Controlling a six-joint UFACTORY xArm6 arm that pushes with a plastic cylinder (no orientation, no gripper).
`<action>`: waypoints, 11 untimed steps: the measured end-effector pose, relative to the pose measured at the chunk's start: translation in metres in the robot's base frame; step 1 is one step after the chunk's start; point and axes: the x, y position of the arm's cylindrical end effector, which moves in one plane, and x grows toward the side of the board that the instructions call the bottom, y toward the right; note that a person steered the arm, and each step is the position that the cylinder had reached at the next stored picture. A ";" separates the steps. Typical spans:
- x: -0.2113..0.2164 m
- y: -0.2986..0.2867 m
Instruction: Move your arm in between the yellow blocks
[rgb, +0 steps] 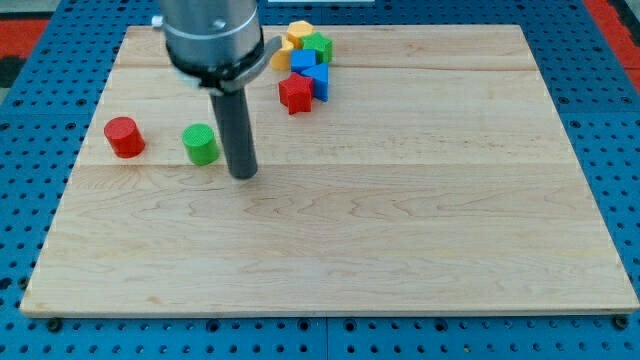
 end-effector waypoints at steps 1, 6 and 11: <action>0.015 -0.048; -0.058 -0.155; -0.150 -0.038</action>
